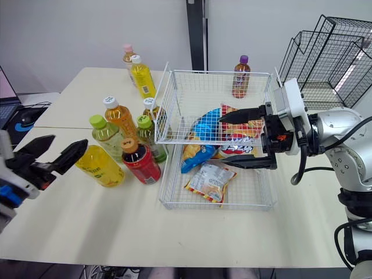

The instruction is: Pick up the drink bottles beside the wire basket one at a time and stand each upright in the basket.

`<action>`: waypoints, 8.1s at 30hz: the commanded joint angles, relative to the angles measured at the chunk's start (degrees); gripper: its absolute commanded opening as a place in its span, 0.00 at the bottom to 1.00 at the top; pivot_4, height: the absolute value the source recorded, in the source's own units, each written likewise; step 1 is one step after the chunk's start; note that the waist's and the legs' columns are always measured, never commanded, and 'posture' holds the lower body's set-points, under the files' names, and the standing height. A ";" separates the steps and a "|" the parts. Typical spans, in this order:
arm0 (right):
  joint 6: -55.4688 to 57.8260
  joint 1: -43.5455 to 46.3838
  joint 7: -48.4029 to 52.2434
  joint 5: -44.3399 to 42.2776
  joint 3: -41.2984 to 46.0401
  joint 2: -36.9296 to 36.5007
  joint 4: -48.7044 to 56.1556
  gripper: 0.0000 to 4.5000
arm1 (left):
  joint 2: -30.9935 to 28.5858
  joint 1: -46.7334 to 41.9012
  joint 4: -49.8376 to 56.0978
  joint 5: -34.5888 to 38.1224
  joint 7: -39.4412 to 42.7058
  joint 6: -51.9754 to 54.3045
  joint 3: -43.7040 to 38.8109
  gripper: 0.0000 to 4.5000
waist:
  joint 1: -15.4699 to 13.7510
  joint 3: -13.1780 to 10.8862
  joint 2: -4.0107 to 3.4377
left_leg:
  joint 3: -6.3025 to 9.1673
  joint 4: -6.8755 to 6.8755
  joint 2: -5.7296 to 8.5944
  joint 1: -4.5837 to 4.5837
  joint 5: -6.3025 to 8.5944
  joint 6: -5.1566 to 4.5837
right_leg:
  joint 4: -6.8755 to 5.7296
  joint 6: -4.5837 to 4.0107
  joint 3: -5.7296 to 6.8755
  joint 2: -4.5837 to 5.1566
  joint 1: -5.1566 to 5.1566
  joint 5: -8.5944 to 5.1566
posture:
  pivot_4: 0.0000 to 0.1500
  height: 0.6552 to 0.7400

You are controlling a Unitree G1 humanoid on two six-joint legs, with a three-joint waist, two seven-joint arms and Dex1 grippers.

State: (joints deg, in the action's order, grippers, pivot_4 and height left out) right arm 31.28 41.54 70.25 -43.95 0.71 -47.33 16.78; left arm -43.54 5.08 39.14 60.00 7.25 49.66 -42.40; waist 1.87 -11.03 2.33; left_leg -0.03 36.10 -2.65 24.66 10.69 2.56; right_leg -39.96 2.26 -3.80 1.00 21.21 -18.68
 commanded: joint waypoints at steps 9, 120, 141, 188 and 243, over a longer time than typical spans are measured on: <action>0.11 0.28 0.55 0.21 2.87 -1.74 0.53 1.00 | -0.40 -3.92 -2.79 -12.10 -0.67 -3.22 8.02 1.00 | -0.09 0.00 0.00 | -0.05 -0.01 0.01 0.01 0.00 0.00 | 0.01 0.00 0.01 -0.02 0.00 0.00 | 1.00 0.95; 9.26 -33.94 -46.31 -16.99 36.14 -11.79 30.10 1.00 | 8.27 -105.06 -87.40 -48.87 68.24 -18.83 37.22 0.99 | 0.14 -0.34 -0.11 | -0.07 0.24 0.14 1.13 -0.16 0.23 | -0.35 -0.02 0.12 -0.56 0.99 -0.02 | 1.00 0.95; 5.60 -12.33 -28.43 -12.38 10.39 -8.93 20.54 1.00 | -21.21 -48.83 -57.80 -40.33 63.64 -10.70 18.64 0.99 | 0.02 -0.32 -0.09 | 0.01 0.90 -0.13 0.80 -0.15 0.22 | -1.11 -0.05 0.12 -0.57 0.80 -0.02 | 1.00 0.95; 9.76 -7.20 -26.84 -11.72 7.96 -3.66 20.41 1.00 | 1.62 -33.48 -29.73 -32.08 23.40 -3.68 18.54 0.30 | -0.09 -0.29 -0.02 | 0.06 0.87 -0.07 0.84 -0.15 0.22 | -1.07 -0.04 0.12 -0.48 0.79 -0.01 | 1.00 0.95; 11.11 -37.56 -48.05 -24.17 44.25 -12.33 34.05 1.00 | 26.55 -109.17 -111.70 -52.02 57.92 -36.50 42.81 0.30 | 0.21 -0.44 0.20 | 0.00 0.84 0.10 1.25 -0.15 0.21 | -0.89 -0.02 0.03 -0.71 1.07 -0.02 | 1.00 0.95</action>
State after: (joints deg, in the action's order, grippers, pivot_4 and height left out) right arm 44.04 3.50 22.48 -67.70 43.81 -58.67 50.39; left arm -17.22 -102.48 -73.28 8.12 65.64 14.39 1.79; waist 2.08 -11.47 2.53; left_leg -0.03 36.94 -2.54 25.91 10.54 2.78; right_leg -40.86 2.24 -3.77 0.28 22.29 -18.70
